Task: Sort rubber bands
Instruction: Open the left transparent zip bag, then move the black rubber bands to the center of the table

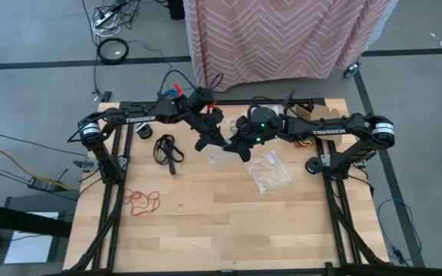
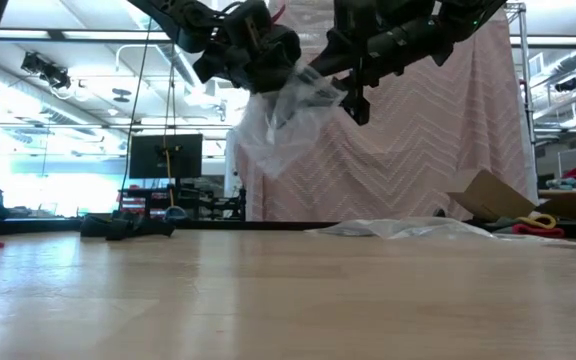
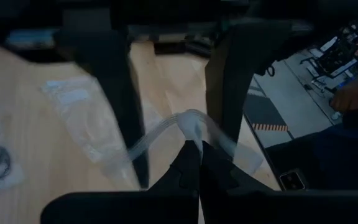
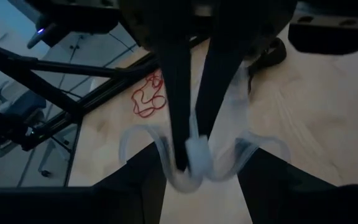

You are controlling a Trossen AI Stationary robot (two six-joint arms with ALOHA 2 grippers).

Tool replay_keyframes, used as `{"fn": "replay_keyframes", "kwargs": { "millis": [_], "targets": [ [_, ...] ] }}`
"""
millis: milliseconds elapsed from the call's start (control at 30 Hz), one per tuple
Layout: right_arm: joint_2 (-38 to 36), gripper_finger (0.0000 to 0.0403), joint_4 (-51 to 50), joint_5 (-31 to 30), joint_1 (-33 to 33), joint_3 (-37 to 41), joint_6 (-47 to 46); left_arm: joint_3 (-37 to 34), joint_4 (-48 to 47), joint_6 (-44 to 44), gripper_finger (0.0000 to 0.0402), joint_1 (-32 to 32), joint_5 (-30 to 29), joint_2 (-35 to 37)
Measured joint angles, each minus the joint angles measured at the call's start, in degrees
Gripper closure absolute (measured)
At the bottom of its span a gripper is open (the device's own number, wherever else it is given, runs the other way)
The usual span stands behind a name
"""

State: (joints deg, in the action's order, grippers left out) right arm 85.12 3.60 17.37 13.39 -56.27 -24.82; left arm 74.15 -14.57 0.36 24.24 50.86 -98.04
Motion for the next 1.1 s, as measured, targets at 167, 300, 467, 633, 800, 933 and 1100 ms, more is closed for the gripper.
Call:
{"fn": "replay_keyframes", "kwargs": {
  "millis": [167,300,467,633,800,933,1100],
  "targets": [
    [0.02,0.0231,-0.13,0.44,-0.02,0.02,0.46,0.00,-4.63,2.78,0.0401,0.66,-0.05,0.21],
    [0.02,0.0231,-0.10,0.61,0.00,0.05,0.44,0.00,-8.00,5.18,0.0401,0.85,-0.25,0.26],
    [0.02,0.0231,0.11,1.37,0.00,0.07,0.42,0.00,-11.13,7.99,0.0401,1.07,-2.28,2.22],
    [0.02,0.0231,0.35,3.13,0.00,0.07,-0.82,0.00,-15.22,11.25,0.0401,2.68,-4.77,5.53],
    [0.00,0.0231,4.33,5.96,0.00,0.11,-2.85,0.00,-22.40,14.71,0.0401,4.62,-7.11,7.84],
    [-0.07,0.0231,12.14,7.61,0.00,0.11,-4.92,-0.02,-28.92,18.90,0.0401,5.48,-9.96,8.59],
    [-0.11,0.0233,14.20,7.43,0.11,-1.43,-6.60,-0.02,-34.88,21.92,0.0401,6.16,-10.11,9.52]
  ]
}}
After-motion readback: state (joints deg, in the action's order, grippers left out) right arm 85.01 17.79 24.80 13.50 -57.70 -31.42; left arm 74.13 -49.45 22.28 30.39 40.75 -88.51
